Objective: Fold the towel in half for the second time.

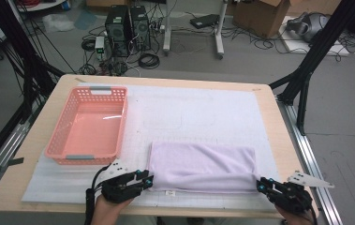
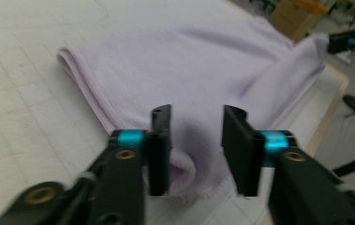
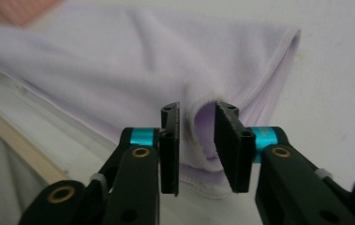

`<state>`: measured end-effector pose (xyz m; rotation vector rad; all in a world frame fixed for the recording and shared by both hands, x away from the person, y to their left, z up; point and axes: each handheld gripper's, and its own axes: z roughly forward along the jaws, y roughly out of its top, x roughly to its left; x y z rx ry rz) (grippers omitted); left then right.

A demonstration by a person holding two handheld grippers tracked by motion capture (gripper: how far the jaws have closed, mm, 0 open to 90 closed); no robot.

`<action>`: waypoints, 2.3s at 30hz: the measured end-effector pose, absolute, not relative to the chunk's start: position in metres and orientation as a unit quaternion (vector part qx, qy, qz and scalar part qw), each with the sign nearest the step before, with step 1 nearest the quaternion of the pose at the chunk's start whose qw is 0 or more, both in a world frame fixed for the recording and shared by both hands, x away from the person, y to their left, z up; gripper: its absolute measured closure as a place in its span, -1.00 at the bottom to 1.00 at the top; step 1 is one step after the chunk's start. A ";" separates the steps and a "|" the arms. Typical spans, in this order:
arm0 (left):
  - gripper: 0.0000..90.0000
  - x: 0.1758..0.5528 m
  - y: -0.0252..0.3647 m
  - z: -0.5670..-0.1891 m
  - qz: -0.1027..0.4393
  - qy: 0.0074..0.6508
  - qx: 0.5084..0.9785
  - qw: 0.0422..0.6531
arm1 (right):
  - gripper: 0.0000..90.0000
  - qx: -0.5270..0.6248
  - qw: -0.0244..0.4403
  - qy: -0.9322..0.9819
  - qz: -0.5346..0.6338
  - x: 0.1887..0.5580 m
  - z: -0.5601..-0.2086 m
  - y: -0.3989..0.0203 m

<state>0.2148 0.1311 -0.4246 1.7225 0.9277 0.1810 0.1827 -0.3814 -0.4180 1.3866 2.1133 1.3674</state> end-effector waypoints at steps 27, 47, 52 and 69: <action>0.03 0.249 0.121 -0.425 0.107 0.417 0.734 0.525 | 0.35 0.423 0.133 0.775 0.451 0.196 -0.411 -0.367; 0.85 0.320 0.091 -0.441 0.118 0.461 0.764 0.436 | 0.92 0.464 0.188 0.774 0.388 0.293 -0.434 -0.368; 0.89 0.323 0.088 -0.434 0.149 0.467 0.751 0.443 | 0.93 0.479 0.222 0.747 0.404 0.302 -0.428 -0.374; -0.10 0.325 0.093 -0.450 0.088 0.478 0.750 0.449 | 0.09 0.511 0.147 0.761 0.373 0.297 -0.445 -0.370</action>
